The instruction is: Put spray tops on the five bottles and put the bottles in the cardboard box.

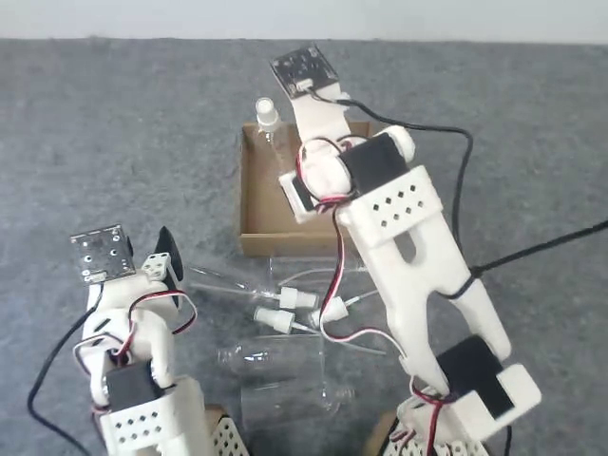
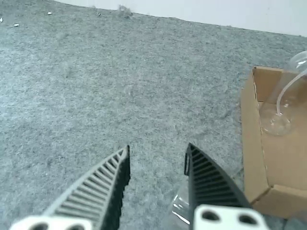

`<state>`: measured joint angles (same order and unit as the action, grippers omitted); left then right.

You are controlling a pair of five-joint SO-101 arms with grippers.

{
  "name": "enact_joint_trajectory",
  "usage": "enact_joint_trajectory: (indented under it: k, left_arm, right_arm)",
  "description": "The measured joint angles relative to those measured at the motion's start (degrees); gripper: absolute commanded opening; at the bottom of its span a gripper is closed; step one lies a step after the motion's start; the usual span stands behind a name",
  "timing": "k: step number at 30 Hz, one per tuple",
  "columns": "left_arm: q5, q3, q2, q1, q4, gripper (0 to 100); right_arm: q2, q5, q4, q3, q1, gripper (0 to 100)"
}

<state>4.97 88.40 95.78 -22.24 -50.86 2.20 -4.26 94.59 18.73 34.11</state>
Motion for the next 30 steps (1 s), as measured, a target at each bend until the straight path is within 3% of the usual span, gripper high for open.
enact_joint_trajectory:
  k: [9,23,30]
  left_arm:
    - [0.1,0.0,0.0,0.0,0.0,18]
    - [0.1,0.0,0.0,0.0,0.4,18]
    - [0.1,0.0,0.0,0.0,0.4,18]
  right_arm:
    - [4.5,0.1,5.8,-0.9,-0.2,29.1]
    - [17.8,-0.4,5.5,-21.4,-1.4,29.0]
    - [18.2,-14.0,0.4,-29.7,-1.4,28.9]
